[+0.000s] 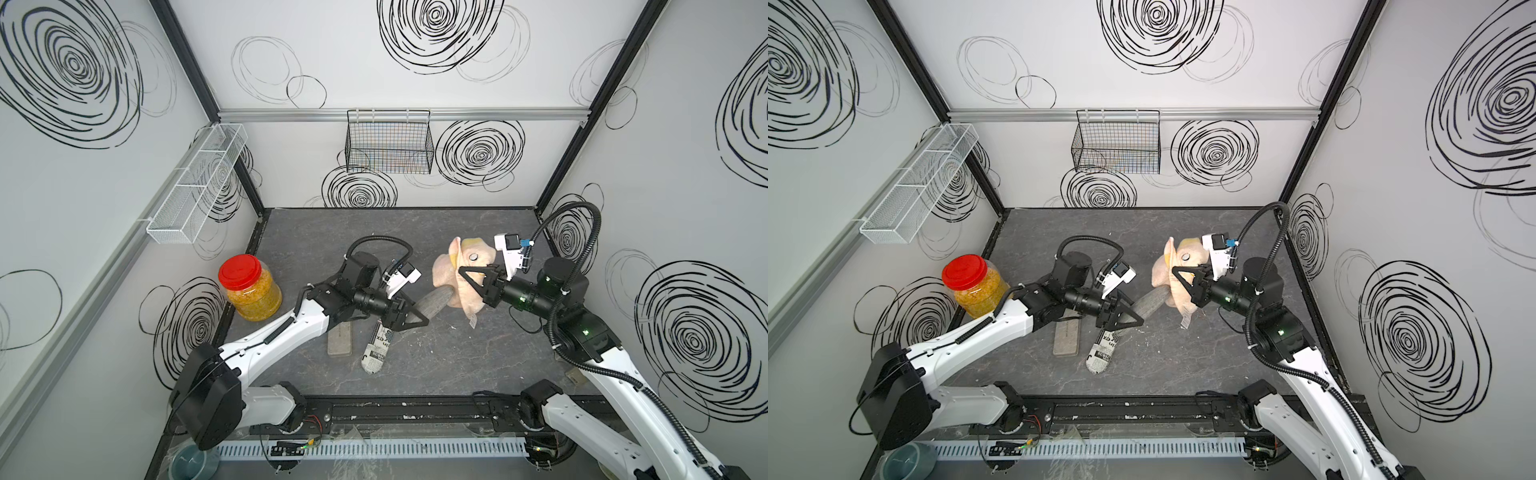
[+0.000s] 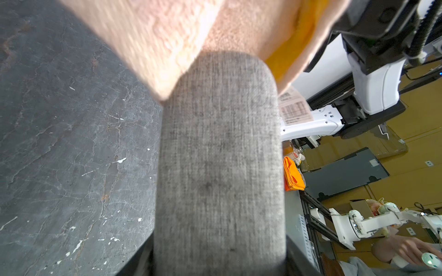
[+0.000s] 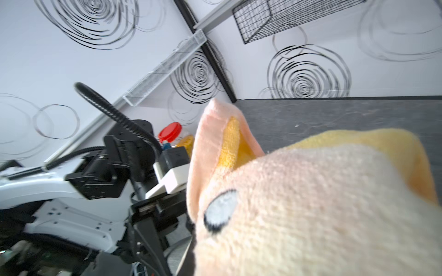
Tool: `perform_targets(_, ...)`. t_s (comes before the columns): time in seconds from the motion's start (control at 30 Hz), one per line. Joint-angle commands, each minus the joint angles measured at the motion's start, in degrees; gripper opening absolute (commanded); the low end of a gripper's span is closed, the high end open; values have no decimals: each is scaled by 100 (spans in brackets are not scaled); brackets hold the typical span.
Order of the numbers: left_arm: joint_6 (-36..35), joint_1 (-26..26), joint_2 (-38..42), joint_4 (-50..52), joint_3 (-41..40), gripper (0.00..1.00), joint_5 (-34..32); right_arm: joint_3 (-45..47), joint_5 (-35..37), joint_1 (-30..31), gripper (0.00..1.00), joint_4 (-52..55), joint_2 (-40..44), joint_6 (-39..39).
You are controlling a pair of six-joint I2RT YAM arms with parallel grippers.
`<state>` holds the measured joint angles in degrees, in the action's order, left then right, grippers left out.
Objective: Wipe the eyeglass case
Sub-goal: Wipe the dirt from the eyeglass case.
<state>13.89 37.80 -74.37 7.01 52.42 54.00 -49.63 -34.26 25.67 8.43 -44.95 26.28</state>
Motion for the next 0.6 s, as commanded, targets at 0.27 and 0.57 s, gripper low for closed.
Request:
perform_targets(0.27,-813,632,-28,704,790,62,-947,362,-727,-376,0,-125,-608,689)
perform_targets(0.57,-1329,1546,-111,1653,1218,60,-2680,107,-547,-1722,0,603,-669,604)
